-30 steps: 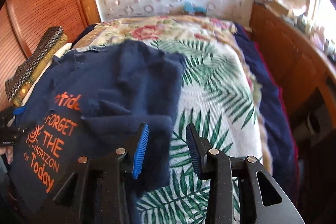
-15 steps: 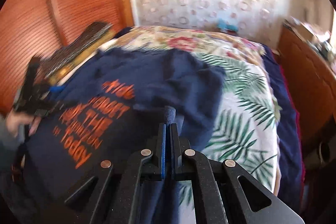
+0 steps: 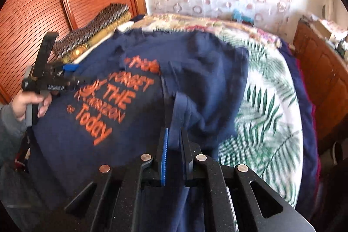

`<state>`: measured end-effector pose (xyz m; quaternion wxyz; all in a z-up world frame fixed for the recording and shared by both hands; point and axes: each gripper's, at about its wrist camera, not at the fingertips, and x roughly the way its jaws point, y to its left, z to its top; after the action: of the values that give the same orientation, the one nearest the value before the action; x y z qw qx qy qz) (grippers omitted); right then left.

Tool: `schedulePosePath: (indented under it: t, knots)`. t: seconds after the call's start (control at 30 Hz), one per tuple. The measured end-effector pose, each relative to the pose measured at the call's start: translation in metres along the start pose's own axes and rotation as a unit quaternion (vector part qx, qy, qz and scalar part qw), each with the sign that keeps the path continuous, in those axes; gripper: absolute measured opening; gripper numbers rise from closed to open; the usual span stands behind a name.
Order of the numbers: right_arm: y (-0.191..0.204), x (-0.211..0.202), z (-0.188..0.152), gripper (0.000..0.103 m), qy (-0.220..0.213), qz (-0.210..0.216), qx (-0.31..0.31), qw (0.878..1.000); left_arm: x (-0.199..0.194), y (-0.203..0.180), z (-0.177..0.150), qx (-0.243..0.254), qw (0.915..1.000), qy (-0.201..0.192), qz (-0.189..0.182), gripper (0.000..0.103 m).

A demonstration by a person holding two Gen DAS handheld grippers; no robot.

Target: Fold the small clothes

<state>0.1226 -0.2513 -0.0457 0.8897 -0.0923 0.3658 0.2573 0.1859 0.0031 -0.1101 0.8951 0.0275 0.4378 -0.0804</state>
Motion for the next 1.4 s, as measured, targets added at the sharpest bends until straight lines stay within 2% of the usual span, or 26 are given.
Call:
schedulePosePath:
  t: [0.17,0.3,0.33,0.37,0.43,0.5,0.63,0.7,0.73,0.8,0.87,0.93,0.97,1.2,1.27,1.4]
  knots:
    - [0.009,0.035,0.019,0.027,0.002,-0.021,-0.009,1.000,-0.011,0.003,-0.001,-0.005,0.9998,-0.020,-0.003,0.089]
    - [0.014,0.074,0.023,0.028,0.036,-0.044,-0.020,0.998,-0.036,0.004,-0.004,0.001,0.9987,-0.050,0.007,0.089]
    - [0.015,0.077,0.022,0.028,0.031,-0.049,-0.024,0.998,-0.042,0.004,-0.003,0.000,0.9984,-0.056,0.006,0.089]
    - [0.018,0.079,0.023,0.024,0.032,-0.044,-0.027,0.998,-0.049,0.006,-0.003,-0.001,0.9980,-0.064,0.003,0.089]
    - [0.025,0.076,0.024,0.007,0.033,-0.015,-0.034,0.999,-0.060,0.008,-0.002,-0.006,0.9971,-0.076,-0.004,0.089]
    - [0.033,0.071,0.022,0.007,0.031,0.012,-0.038,0.999,-0.068,0.009,0.002,-0.006,0.9963,-0.085,-0.007,0.089]
    - [0.036,0.067,0.022,0.007,0.030,0.023,-0.036,0.999,-0.073,0.015,0.010,-0.008,0.9955,-0.093,-0.011,0.089]
    - [0.029,0.061,0.026,0.007,0.018,0.014,-0.027,0.999,-0.071,0.021,0.018,-0.008,0.9956,-0.092,-0.012,0.089]
    - [0.025,0.058,0.028,0.009,0.011,0.010,-0.022,1.000,-0.072,0.024,0.021,-0.006,0.9958,-0.091,-0.009,0.089]
    - [0.016,0.053,0.034,0.024,-0.005,-0.012,-0.014,1.000,-0.071,0.030,0.029,0.001,0.9958,-0.092,-0.003,0.089]
    - [0.005,0.052,0.041,0.046,-0.016,-0.036,-0.007,0.999,-0.069,0.037,0.038,0.007,0.9957,-0.092,-0.005,0.089]
    - [-0.009,0.057,0.048,0.053,-0.022,-0.057,0.002,0.998,-0.065,0.043,0.048,0.014,0.9962,-0.085,-0.014,0.088]
    - [-0.018,0.062,0.050,0.053,-0.020,-0.072,0.009,0.997,-0.059,0.046,0.055,0.018,0.9968,-0.075,-0.020,0.087]
    - [-0.058,0.093,0.062,0.053,0.006,-0.116,0.040,0.992,-0.017,0.044,0.089,0.037,0.9989,-0.007,-0.029,0.048]
    - [-0.065,0.102,0.067,0.053,0.014,-0.126,0.037,0.991,-0.006,0.042,0.099,0.038,0.9988,0.007,-0.030,0.046]
    - [-0.069,0.116,0.073,0.053,0.014,-0.124,0.033,0.992,0.024,0.039,0.122,0.038,0.9985,0.040,-0.006,0.043]
